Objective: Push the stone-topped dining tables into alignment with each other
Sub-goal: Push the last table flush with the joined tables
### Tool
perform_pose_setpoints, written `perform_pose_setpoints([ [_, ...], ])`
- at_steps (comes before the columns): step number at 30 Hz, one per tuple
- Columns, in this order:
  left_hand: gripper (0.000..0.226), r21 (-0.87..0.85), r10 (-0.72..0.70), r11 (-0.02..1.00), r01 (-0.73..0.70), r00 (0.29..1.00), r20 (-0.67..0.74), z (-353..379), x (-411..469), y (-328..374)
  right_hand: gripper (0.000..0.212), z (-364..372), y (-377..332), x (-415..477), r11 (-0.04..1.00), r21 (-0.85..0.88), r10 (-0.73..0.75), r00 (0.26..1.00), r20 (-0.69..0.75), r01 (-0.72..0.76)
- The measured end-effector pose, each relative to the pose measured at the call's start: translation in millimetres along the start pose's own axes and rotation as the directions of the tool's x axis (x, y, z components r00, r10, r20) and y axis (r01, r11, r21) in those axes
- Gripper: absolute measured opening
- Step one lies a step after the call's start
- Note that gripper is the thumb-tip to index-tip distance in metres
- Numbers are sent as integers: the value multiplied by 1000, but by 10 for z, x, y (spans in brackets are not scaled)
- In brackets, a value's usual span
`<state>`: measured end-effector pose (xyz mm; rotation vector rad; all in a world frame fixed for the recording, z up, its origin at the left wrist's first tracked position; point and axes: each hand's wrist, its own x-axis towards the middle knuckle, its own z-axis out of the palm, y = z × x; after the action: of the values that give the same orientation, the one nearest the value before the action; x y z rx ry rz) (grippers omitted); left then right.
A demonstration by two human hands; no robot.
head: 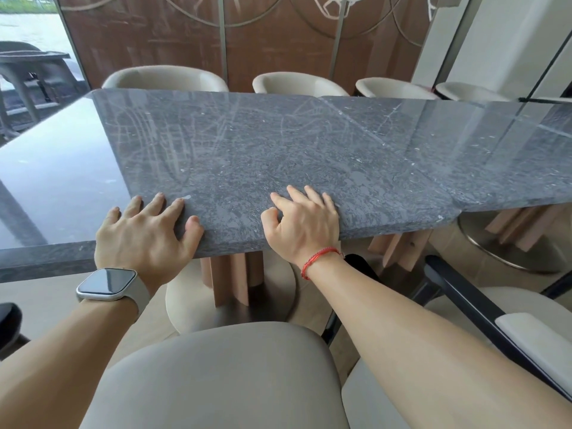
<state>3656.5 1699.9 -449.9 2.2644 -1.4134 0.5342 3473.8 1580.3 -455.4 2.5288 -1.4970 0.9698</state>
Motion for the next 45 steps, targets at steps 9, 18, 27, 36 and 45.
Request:
perform_pose_setpoints([
  [9,60,21,24,999,-24,1000,-11,-3,5,-1,39,4,-6,8,1000,21,-13,1000,-24,14],
  [18,57,6,12,1000,-12,999,-36,-21,-10,37,42,-6,8,12,999,44,-13,1000,-13,13],
  [27,57,-1,29,1000,-29,998,-56,47,31,0,45,-30,-7,53,999,38,-4,1000,25,3],
  [36,53,18,33,999,-33,998,-47,195,269,-62,43,194,-15,259,997,68,28,998,-53,-25],
  [45,56,2,35,999,-35,997,-73,224,265,-91,44,186,-32,250,998,61,27,998,-51,-23],
])
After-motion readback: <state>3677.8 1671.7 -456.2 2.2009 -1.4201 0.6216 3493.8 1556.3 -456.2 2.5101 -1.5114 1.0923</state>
